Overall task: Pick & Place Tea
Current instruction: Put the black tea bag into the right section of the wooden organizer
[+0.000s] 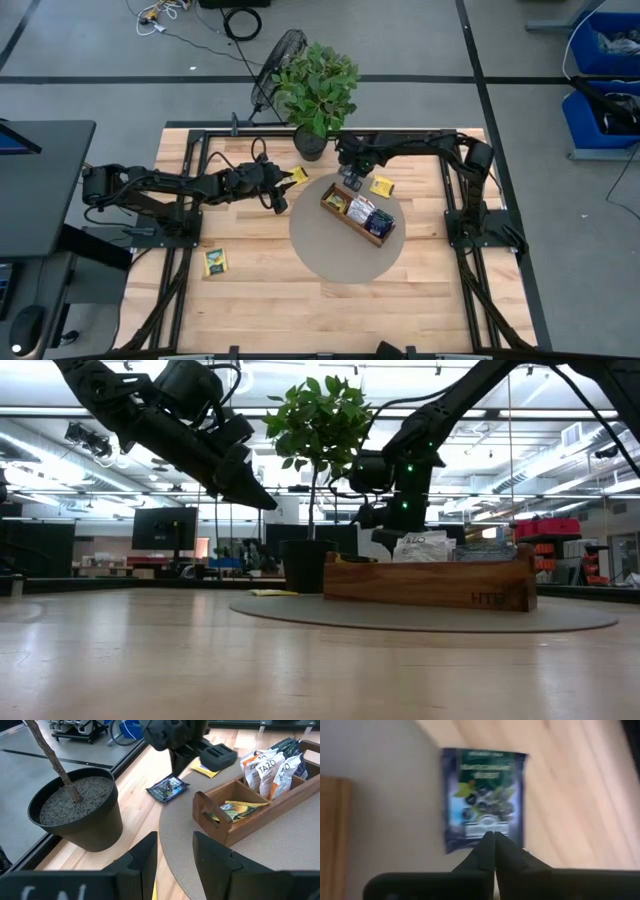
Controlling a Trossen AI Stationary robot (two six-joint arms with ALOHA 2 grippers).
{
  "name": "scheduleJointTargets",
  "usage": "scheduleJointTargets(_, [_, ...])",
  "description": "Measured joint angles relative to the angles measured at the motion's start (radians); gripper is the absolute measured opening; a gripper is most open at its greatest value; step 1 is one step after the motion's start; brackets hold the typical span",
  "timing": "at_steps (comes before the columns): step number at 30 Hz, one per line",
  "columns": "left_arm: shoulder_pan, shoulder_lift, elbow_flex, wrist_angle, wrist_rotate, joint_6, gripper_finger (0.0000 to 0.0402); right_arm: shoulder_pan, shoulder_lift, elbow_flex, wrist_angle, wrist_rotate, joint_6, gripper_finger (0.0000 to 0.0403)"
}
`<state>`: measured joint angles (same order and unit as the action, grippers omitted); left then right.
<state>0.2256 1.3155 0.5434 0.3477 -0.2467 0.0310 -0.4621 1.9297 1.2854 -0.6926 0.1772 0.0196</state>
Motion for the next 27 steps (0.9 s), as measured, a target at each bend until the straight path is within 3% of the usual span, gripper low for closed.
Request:
scheduleJointTargets(7, [0.0,0.0,0.0,0.0,0.0,0.007,0.0131,-0.036,0.0,0.001,0.01,-0.044,0.013,0.0068])
scheduleJointTargets(11, [0.0,0.0,0.0,0.0,0.0,0.011,0.0131,-0.06,0.0,0.001,0.028,-0.132,0.025,0.0142])
scheduleJointTargets(18, [0.0,0.0,0.0,-0.005,0.0,0.034,0.0131,-0.081,0.002,0.001,0.025,-0.133,0.064,0.0269])
scheduleJointTargets(22, [0.0,0.0,-0.007,0.0,0.0,0.034,0.0131,-0.088,0.031,0.001,0.032,-0.144,0.073,0.0282])
scheduleJointTargets(27, [0.0,0.0,-0.012,-0.002,0.001,0.034,0.0131,-0.089,0.065,0.005,0.02,-0.169,0.078,0.025])
